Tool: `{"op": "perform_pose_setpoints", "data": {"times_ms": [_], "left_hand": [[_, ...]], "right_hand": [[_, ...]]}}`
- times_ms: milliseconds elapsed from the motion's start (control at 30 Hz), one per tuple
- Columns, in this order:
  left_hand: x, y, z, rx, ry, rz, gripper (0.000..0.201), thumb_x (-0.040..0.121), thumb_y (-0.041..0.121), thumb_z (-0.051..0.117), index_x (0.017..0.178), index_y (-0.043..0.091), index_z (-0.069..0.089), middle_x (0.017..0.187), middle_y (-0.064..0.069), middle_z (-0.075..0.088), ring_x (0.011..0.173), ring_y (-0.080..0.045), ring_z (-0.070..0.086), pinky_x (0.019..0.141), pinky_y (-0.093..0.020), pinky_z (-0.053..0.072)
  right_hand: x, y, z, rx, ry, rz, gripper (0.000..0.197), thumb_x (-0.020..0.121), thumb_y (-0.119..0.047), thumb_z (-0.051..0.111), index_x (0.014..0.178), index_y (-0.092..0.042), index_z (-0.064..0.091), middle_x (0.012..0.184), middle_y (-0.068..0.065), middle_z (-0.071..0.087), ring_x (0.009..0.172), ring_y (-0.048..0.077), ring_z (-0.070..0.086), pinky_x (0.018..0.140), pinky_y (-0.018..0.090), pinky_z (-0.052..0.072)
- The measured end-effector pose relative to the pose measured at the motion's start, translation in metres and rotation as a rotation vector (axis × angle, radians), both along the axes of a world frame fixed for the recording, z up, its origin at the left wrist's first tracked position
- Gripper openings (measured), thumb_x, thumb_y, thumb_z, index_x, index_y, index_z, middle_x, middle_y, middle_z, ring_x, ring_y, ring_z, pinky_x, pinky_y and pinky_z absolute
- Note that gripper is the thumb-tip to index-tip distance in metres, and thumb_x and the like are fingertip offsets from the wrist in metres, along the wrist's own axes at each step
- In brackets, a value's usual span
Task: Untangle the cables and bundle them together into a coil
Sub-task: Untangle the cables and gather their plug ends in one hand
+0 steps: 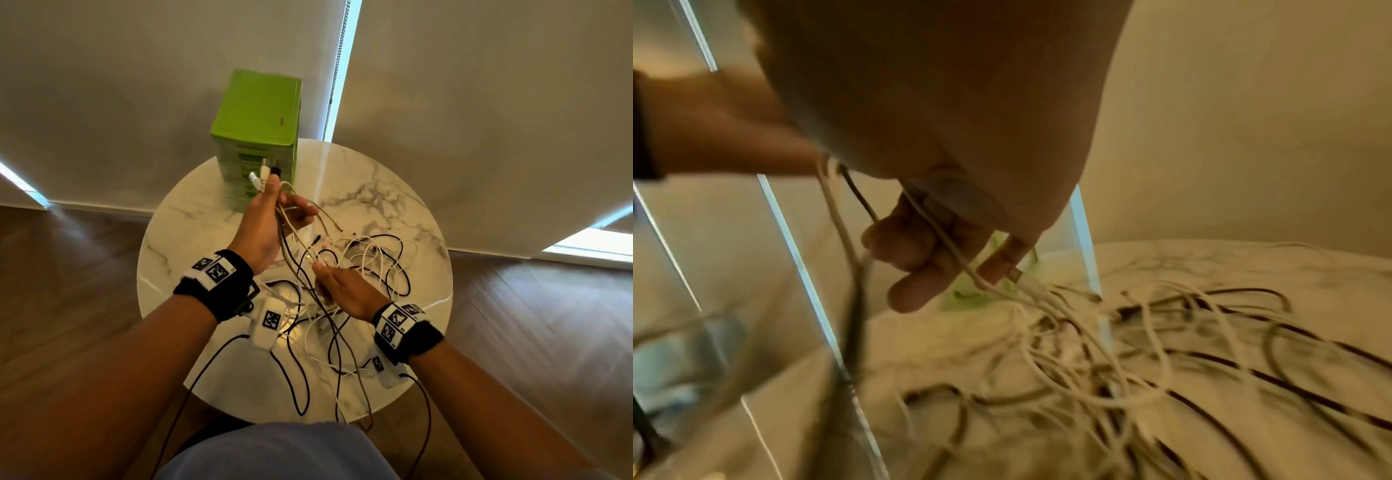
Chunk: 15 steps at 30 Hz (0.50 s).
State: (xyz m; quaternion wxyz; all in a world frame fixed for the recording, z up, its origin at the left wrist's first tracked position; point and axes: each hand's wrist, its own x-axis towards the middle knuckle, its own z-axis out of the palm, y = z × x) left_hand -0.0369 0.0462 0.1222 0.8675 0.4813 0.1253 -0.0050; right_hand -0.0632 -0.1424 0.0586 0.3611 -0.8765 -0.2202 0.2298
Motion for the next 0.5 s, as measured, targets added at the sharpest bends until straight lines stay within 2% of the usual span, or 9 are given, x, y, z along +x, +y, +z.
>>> {"op": "perform_pose_setpoints", "data": {"times_ms": [33,100,167,200,267,333,367,433,500], "left_hand": [[0.003,0.007,0.004,-0.025,0.004,0.042,0.04,0.107,0.043,0.038,0.078,0.018,0.046,0.068,-0.001,0.066,0.065,-0.021,0.068,0.062,-0.031,0.055],[0.008,0.024,0.01,-0.003,0.01,0.101,0.04,0.107,0.046,0.039,0.075,0.021,0.045,0.063,0.005,0.057,0.048,-0.011,0.051,0.05,-0.024,0.04],[0.011,0.035,0.011,0.03,-0.021,0.108,0.041,0.107,0.044,0.039,0.073,0.023,0.043,0.058,0.008,0.047,0.043,-0.008,0.033,0.047,-0.024,0.026],[0.011,0.036,0.011,0.034,-0.039,0.097,0.041,0.108,0.042,0.039,0.071,0.023,0.041,0.055,0.008,0.041,0.044,-0.009,0.027,0.048,-0.026,0.022],[0.008,0.032,0.009,0.089,-0.062,0.037,0.04,0.107,0.035,0.043,0.069,0.023,0.04,0.051,0.009,0.032,0.045,-0.009,0.023,0.049,-0.026,0.018],[0.006,0.026,0.0,0.293,-0.038,-0.056,0.035,0.105,0.032,0.05,0.071,0.025,0.045,0.052,0.012,0.033,0.047,-0.007,0.026,0.05,-0.025,0.02],[0.005,0.025,-0.006,0.439,-0.014,-0.12,0.034,0.104,0.038,0.051,0.072,0.026,0.048,0.054,0.012,0.037,0.049,-0.009,0.03,0.052,-0.026,0.024],[0.001,0.022,-0.019,0.687,0.049,-0.247,0.043,0.1,0.055,0.048,0.07,0.024,0.054,0.059,0.006,0.049,0.06,-0.016,0.042,0.064,-0.032,0.035],[-0.002,0.015,-0.028,0.737,0.107,-0.304,0.053,0.099,0.062,0.042,0.075,0.022,0.066,0.07,0.004,0.068,0.072,-0.019,0.054,0.076,-0.038,0.043]], "right_hand": [[-0.002,-0.008,-0.011,-0.031,0.005,0.021,0.061,0.106,-0.056,0.02,0.072,-0.022,0.056,0.067,-0.003,0.061,0.061,0.01,0.054,0.074,0.036,0.047],[-0.003,-0.025,-0.03,-0.017,-0.024,0.012,0.046,0.107,-0.05,0.026,0.073,-0.032,0.051,0.067,-0.008,0.058,0.062,0.003,0.052,0.071,0.031,0.045],[0.002,-0.035,-0.037,0.001,-0.09,-0.038,0.037,0.109,-0.042,0.032,0.078,-0.034,0.05,0.068,-0.011,0.056,0.063,0.0,0.053,0.069,0.028,0.044],[0.009,-0.038,-0.038,-0.027,-0.127,-0.065,0.038,0.108,-0.044,0.031,0.079,-0.033,0.051,0.068,-0.011,0.056,0.064,0.0,0.054,0.07,0.032,0.046],[0.022,-0.039,-0.036,-0.103,-0.16,-0.125,0.048,0.103,-0.06,0.025,0.078,-0.03,0.053,0.071,-0.007,0.062,0.07,0.015,0.061,0.077,0.044,0.051],[0.036,-0.035,-0.029,-0.134,-0.21,-0.196,0.05,0.101,-0.061,0.024,0.075,-0.029,0.051,0.074,0.003,0.066,0.074,0.028,0.065,0.08,0.049,0.052],[0.04,-0.031,-0.022,-0.121,-0.258,-0.233,0.046,0.103,-0.056,0.027,0.075,-0.029,0.05,0.073,0.005,0.066,0.073,0.031,0.066,0.078,0.048,0.051],[0.042,-0.019,0.001,-0.024,-0.314,-0.283,0.038,0.107,-0.045,0.034,0.076,-0.029,0.049,0.07,-0.004,0.062,0.068,0.021,0.064,0.073,0.04,0.05],[0.038,-0.004,0.023,0.069,-0.312,-0.248,0.035,0.109,-0.039,0.037,0.078,-0.029,0.051,0.067,-0.011,0.057,0.063,0.003,0.057,0.068,0.032,0.045]]}}
